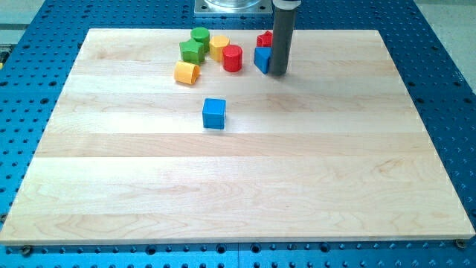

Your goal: Place the blue cube at the bottom side of the blue triangle

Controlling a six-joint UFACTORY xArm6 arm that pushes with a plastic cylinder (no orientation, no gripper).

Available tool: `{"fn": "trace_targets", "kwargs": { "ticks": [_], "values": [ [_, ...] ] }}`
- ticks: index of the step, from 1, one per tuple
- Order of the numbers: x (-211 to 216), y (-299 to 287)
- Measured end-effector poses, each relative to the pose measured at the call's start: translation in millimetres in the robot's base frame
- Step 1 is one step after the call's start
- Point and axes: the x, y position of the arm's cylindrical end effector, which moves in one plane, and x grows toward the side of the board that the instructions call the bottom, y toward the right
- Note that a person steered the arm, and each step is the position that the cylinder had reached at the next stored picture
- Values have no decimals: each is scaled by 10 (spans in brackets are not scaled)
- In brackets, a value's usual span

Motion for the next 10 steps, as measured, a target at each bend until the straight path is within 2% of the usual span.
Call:
{"fn": "trace_targets", "kwargs": {
  "ticks": [1, 2, 3, 4, 5, 6, 7, 8, 9, 10],
  "values": [
    [669, -215],
    [1631, -811],
    [1412, -1324],
    [1075, -1584],
    [774, -892],
    [732, -853],
    [1340, -1351],
    [1460, -658],
    [1176, -473],
    [1068, -473]
  ]
}}
